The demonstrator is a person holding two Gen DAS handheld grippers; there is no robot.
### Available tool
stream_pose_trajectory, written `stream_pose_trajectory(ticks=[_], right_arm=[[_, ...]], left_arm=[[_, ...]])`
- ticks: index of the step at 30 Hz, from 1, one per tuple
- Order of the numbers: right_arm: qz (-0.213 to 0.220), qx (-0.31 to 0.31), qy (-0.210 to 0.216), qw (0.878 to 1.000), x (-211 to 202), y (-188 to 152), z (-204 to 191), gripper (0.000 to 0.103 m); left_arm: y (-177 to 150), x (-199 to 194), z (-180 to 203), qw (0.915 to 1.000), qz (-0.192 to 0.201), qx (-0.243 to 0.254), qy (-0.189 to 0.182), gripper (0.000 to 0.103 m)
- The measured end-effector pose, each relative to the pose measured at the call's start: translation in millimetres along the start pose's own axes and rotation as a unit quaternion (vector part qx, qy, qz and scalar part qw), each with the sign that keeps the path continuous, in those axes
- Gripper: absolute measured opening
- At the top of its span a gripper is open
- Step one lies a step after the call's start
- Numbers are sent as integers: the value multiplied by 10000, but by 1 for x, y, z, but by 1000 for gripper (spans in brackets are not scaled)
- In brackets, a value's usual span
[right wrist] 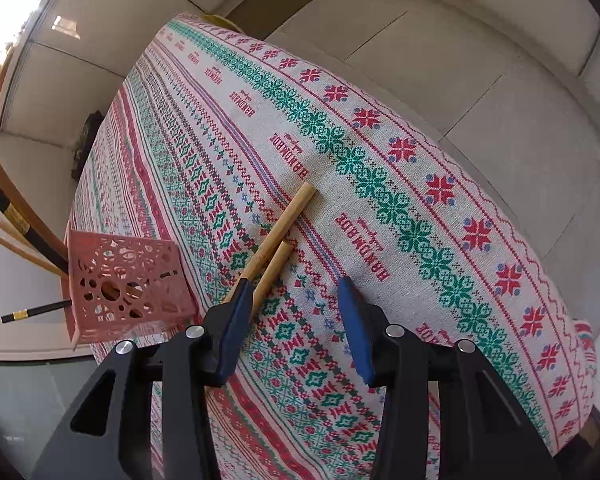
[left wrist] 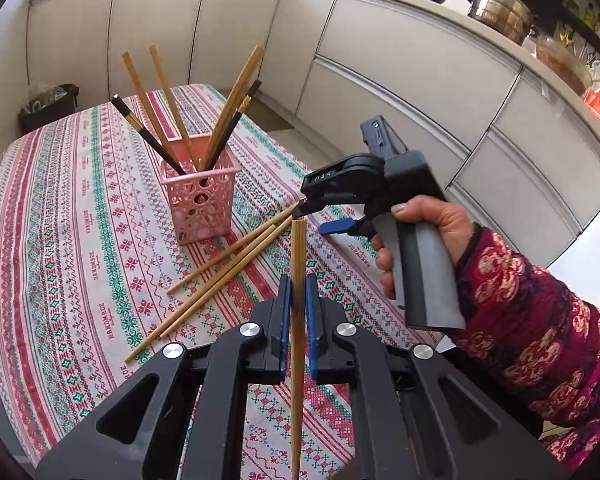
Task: Organize utensils
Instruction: 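Grasp a wooden chopstick with the left gripper and lift it upright, then grasp another wooden chopstick with the right gripper and lift it upright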
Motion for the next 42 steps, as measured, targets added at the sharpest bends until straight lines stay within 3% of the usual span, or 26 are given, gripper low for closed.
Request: stream_pose_trajectory(ticks=[2,6,16,22,32,37,39,40,42], right_arm=[[-19,157,-55,9999,2,1,-2,43],[95,8,-410,9991,5,-5,-16,26],[545,-203,-1025,9930,10,-3,-34,25],[770,-611,-1210,9878,10,-11,-37,16],[-9,-1237,-1111,9861,-5,-51,-1,14],[-60,-1358,-1286,9823,-6,-56,-4,21],[-37,-1438,-1244,9817,0,-56,-22,48],[-5,-1490,-1233,9811,2,-57,-29,53],[282,-1582,-1523,9752,2,-64,-32,52]], left_arm=[[5,-14,4,9998,198,28,-29,6],[9,-40,6,9987,514,13,-29,6],[16,-74,7,9952,974,-100,-76,6],[18,-83,-2,9935,1113,-229,-80,7],[17,-85,-3,9937,1090,-265,-29,6],[17,-81,-3,9943,1034,-268,13,6],[17,-82,-3,9943,1034,-273,34,7],[17,-82,-4,9941,1042,-280,42,6],[16,-83,-6,9939,1058,-313,75,6]])
Point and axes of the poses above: each gripper's, at about its wrist camera, not at the fingertips, and x roughly the way its jaws point, z to its right, y to its top, the point moved 7 cm from there along x, roughly the way its jaws point, and after that the axes turned 11 degrees about -y, right-handed, at the moved point
